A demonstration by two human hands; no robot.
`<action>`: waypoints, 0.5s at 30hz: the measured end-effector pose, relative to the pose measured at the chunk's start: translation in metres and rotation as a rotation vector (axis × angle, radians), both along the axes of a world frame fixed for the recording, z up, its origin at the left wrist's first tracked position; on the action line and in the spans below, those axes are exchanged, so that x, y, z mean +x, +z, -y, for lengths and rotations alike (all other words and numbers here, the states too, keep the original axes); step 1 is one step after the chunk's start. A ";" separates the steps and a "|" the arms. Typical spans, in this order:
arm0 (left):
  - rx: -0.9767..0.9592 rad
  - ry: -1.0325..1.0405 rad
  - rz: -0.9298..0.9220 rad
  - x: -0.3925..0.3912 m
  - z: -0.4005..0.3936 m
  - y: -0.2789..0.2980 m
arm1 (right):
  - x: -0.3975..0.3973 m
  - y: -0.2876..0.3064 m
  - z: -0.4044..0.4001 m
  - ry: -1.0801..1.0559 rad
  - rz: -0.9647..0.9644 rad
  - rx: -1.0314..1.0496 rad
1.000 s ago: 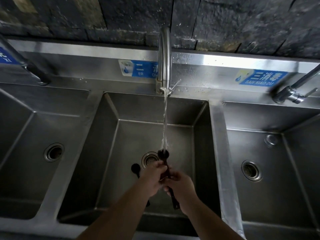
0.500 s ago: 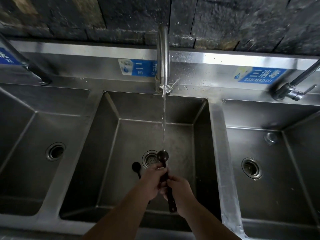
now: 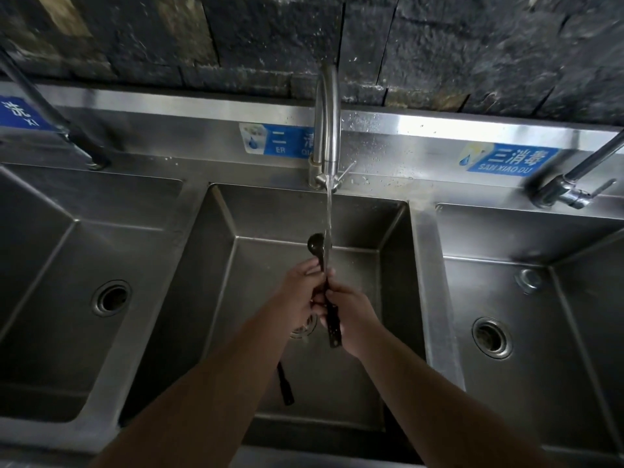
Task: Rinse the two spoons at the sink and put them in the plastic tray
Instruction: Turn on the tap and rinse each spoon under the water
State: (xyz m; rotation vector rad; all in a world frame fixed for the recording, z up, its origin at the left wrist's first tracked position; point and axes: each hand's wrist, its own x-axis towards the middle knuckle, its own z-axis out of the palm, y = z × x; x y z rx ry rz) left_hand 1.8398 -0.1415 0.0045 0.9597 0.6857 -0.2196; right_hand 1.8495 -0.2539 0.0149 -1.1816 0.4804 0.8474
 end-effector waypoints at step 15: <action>0.089 -0.023 0.264 0.079 -0.054 0.092 | 0.088 0.068 -0.054 0.025 0.240 0.173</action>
